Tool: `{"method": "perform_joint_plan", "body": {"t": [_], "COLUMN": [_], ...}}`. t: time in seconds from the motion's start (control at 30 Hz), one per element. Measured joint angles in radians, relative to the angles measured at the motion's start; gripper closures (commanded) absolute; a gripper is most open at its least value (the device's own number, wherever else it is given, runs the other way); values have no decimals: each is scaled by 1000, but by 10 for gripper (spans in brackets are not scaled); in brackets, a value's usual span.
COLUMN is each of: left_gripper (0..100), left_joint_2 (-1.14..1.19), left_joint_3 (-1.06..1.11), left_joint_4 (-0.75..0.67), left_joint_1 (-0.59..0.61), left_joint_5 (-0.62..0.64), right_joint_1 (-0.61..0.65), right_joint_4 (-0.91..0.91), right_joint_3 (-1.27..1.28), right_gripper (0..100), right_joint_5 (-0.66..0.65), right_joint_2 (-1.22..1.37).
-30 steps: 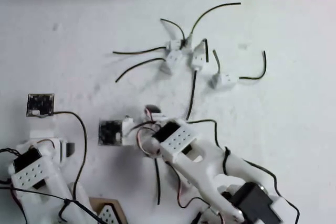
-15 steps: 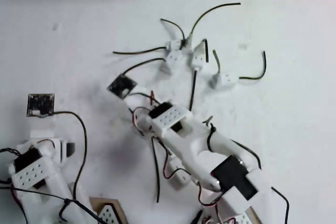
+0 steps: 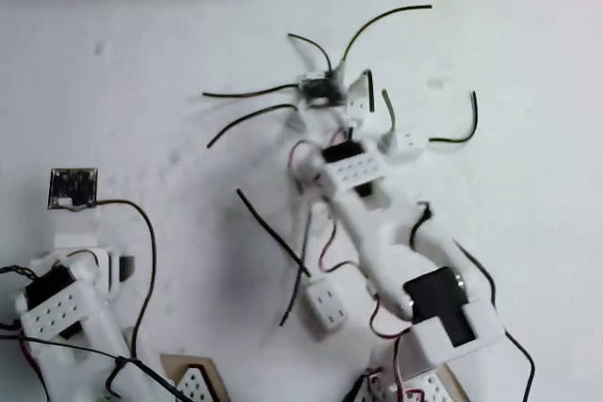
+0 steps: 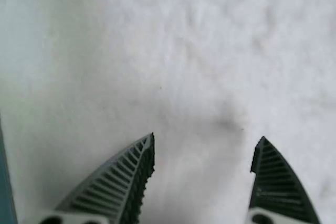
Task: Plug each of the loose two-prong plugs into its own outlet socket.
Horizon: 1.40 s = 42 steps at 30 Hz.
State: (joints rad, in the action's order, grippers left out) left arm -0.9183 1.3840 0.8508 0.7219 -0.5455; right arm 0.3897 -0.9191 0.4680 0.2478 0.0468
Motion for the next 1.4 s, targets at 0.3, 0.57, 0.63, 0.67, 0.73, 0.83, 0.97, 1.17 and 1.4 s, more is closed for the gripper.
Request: {"method": "perform_joint_plan", "body": {"t": [0.3,0.57,0.63,0.67,0.73,0.83,0.97,1.17,1.4], "left_gripper": [703,703,703,703,703,703,703,703,703], "left_joint_2": [0,0,0,0,0,0,0,0,0], "left_joint_3": [0,0,0,0,0,0,0,0,0], "left_joint_4": [0,0,0,0,0,0,0,0,0], "left_joint_1": [0,0,0,0,0,0,0,0,0], "left_joint_5": [0,0,0,0,0,0,0,0,0], "right_joint_1": [-232,-348,-341,-339,-325,-276,-261,-292,-272], "right_joint_4": [-276,-382,-411,-427,-457,-491,-500,-526,-675], "right_joint_3": [-169,-218,-218,-218,-218,-218,-218,-218,-215], "right_gripper": [978,830,740,708,685,700,723,792,827], "right_joint_5": [365,483,483,483,483,446,313,-130,-941], "right_joint_2": [0,5,6,6,6,6,6,-78,-164]}}
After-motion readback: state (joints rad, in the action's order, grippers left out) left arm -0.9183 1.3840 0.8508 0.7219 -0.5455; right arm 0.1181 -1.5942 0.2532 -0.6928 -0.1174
